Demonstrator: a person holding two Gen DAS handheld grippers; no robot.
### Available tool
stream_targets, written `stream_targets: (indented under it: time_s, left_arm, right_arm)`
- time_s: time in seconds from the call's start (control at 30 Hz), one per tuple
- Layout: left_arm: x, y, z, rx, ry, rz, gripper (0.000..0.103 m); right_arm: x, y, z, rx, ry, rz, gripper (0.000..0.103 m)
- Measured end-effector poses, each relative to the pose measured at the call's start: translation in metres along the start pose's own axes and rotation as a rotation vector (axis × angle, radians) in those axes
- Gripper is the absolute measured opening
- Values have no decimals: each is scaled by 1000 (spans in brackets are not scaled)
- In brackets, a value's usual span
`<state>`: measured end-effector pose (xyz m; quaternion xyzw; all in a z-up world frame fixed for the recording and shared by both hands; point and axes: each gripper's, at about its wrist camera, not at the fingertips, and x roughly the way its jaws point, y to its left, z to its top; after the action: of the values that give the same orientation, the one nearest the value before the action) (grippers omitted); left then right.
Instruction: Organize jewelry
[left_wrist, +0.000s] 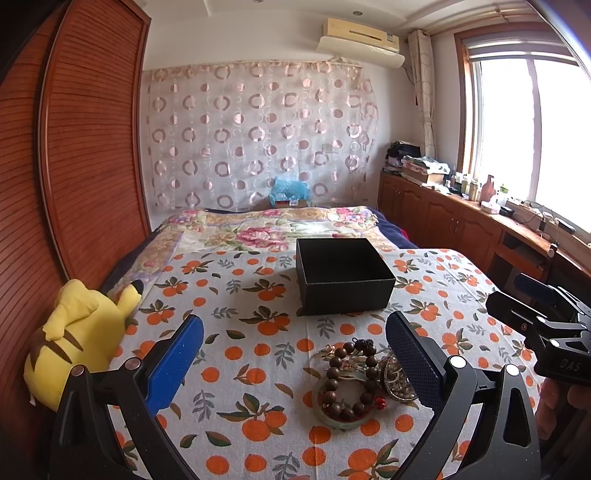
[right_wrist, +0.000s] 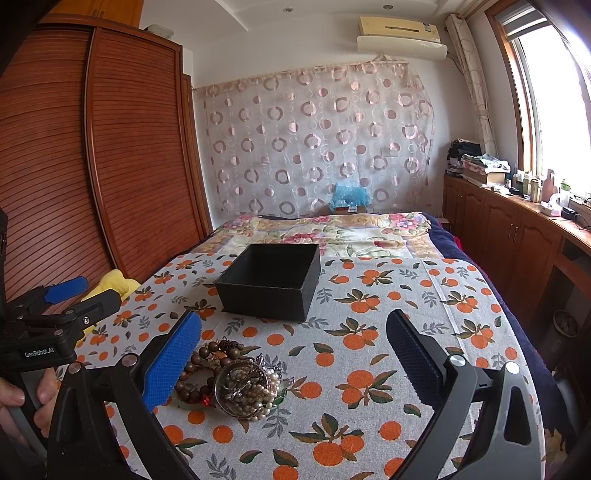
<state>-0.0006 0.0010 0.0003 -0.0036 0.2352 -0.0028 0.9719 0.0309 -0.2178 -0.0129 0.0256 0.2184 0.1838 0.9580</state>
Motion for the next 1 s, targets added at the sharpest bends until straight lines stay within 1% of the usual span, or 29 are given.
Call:
stream_targets:
  time_s: [1.0]
  left_arm:
    - [1,3,-2,-4,-2,-2,95]
  right_arm:
    - [-1,1,0,0,-3,3,100]
